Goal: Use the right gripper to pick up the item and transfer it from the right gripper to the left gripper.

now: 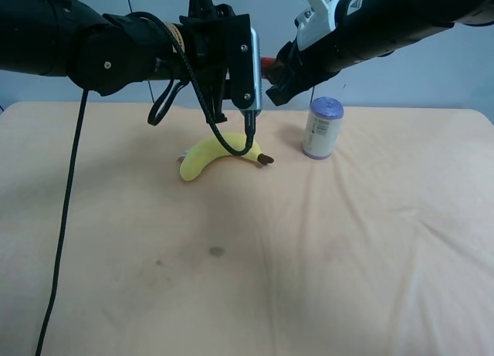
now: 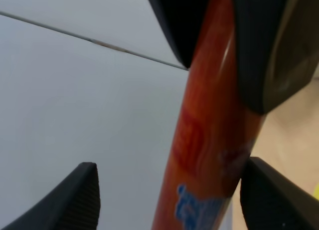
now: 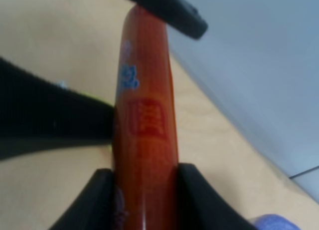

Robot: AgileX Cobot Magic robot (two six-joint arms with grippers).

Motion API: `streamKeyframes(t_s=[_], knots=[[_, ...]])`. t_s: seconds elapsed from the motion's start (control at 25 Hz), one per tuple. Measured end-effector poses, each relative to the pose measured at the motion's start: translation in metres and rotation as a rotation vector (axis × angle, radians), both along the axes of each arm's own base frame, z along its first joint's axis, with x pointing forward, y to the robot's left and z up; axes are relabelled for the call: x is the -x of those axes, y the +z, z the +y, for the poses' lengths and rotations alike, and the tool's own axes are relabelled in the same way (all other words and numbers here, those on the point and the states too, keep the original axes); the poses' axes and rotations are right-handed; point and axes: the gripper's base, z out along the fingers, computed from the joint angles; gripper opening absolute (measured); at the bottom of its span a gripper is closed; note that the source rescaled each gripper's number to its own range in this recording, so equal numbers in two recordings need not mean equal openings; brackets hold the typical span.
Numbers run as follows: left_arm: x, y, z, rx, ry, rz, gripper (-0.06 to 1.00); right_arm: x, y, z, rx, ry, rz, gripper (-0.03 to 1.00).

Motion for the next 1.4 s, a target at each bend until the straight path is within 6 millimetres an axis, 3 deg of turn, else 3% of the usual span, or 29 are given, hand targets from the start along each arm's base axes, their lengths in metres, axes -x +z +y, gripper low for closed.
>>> streamKeyframes(t_s=[0.56,0.64,0.76,1.4], knots=[[-0.003,-0.012,-0.011,0.043,-0.031,-0.036,0.41,0.000,-0.001,-0.002,0.048,0.024,-0.012,0.00],[-0.003,-0.012,-0.011,0.045,-0.029,-0.033,0.33,-0.001,-0.001,-0.002,0.053,0.027,-0.022,0.00],[-0.003,-0.014,-0.011,0.052,-0.023,-0.019,0.04,-0.002,0.001,-0.002,0.065,0.036,-0.049,0.00],[-0.003,-0.014,-0.011,0.052,-0.022,-0.017,0.03,-0.002,0.001,-0.002,0.070,0.040,-0.052,0.00]])
